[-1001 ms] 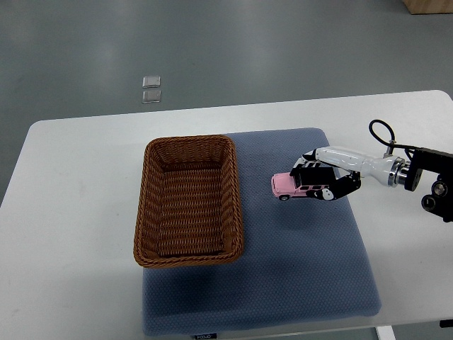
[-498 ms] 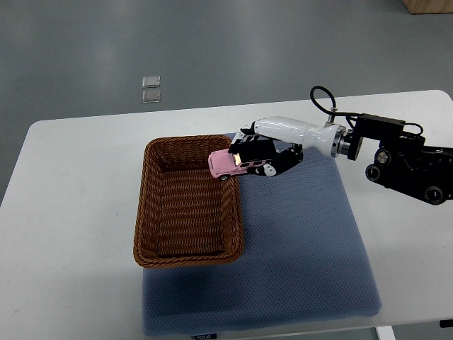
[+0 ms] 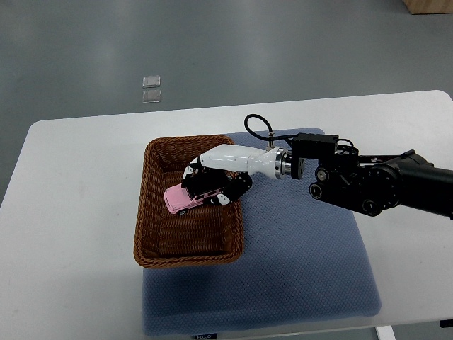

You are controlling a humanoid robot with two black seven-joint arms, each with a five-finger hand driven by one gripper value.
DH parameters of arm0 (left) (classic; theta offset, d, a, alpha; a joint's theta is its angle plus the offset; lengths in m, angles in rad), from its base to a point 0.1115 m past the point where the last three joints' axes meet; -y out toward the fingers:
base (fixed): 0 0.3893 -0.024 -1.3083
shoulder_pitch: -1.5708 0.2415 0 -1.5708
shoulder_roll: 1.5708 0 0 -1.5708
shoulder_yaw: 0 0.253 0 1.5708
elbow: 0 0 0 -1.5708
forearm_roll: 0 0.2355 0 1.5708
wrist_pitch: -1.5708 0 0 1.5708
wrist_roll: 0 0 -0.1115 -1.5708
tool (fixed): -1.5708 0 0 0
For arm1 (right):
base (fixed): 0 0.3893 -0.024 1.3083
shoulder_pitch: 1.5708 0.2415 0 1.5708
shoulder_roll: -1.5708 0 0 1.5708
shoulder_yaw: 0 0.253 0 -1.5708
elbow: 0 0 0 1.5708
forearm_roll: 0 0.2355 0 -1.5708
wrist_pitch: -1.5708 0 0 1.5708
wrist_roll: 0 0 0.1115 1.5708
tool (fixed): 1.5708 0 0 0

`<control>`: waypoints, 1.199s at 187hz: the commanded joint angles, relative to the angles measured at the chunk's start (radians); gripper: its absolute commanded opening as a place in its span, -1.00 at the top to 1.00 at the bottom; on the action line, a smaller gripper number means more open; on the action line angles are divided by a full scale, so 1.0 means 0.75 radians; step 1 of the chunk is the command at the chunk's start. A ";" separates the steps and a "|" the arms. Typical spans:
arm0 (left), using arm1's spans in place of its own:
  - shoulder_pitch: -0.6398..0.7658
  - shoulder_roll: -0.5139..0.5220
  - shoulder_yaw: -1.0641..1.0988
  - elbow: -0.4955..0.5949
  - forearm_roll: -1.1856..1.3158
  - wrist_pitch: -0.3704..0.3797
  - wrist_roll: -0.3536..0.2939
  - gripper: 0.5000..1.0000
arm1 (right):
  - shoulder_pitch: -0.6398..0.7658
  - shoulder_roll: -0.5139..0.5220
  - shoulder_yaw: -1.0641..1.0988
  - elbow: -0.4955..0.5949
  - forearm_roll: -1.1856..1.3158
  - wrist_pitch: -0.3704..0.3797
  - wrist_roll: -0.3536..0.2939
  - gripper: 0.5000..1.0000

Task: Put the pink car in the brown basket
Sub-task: 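Carry the held SUV with the right hand over the wicker basket, then lower the SUV into the basket and open the right hand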

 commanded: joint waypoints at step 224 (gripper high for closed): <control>-0.004 0.000 0.008 -0.013 0.006 0.000 0.000 -1.00 | 0.021 -0.142 0.011 0.060 0.127 -0.091 0.020 -0.60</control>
